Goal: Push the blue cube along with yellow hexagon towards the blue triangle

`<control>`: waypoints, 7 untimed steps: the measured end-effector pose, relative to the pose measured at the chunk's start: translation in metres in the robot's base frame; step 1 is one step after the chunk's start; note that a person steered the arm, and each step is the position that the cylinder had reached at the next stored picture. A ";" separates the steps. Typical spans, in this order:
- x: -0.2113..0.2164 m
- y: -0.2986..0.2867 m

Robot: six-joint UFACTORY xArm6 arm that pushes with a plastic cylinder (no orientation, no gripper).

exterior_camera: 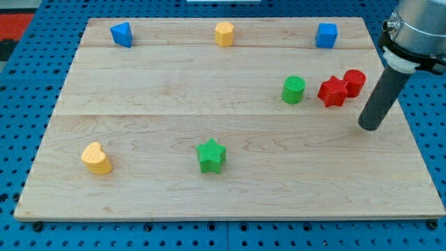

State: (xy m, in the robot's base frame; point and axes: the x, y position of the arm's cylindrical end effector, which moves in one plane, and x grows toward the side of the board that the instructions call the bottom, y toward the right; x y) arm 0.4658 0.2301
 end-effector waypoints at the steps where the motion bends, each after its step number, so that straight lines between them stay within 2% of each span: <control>1: -0.050 0.079; 2: -0.141 0.089; 3: -0.179 0.043; 4: -0.185 0.036; 6: -0.194 -0.043; 7: -0.195 0.025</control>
State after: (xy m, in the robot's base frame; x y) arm 0.2705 0.2552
